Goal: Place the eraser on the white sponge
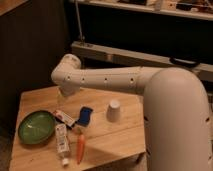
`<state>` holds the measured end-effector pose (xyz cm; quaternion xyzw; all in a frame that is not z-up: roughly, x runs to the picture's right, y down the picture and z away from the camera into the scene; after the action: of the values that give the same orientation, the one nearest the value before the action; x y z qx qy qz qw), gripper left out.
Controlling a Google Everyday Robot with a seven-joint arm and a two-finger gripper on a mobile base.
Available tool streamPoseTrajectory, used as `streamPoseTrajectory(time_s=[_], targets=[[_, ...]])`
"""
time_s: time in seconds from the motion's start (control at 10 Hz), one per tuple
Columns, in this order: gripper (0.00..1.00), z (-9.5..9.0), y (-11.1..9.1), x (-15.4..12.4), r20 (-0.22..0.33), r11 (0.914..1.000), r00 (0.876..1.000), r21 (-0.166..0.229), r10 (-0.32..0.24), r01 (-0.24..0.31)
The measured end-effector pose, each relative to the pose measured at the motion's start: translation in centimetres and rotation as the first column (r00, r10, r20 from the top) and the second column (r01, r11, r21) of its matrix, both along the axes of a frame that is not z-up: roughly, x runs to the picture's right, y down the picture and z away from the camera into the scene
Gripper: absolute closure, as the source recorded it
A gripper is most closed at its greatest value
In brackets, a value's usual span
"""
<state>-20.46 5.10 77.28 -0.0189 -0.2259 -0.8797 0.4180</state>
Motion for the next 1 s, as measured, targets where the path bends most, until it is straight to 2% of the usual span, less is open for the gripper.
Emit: streamPoseTrajectory(time_s=[0.2,0.6,1.0], targets=[[0.2,1.2,1.0,-0.4,0.0,0.9995,1.0,-0.02,-0.025,0.025],[0.2,3.2,1.5,-1.0,0.018,0.9977,0.999,-0.06,-0.03,0.031],[0.2,4.1,3.1,-2.0,0.045,0.9937,0.997,-0.086,-0.068,0.071]])
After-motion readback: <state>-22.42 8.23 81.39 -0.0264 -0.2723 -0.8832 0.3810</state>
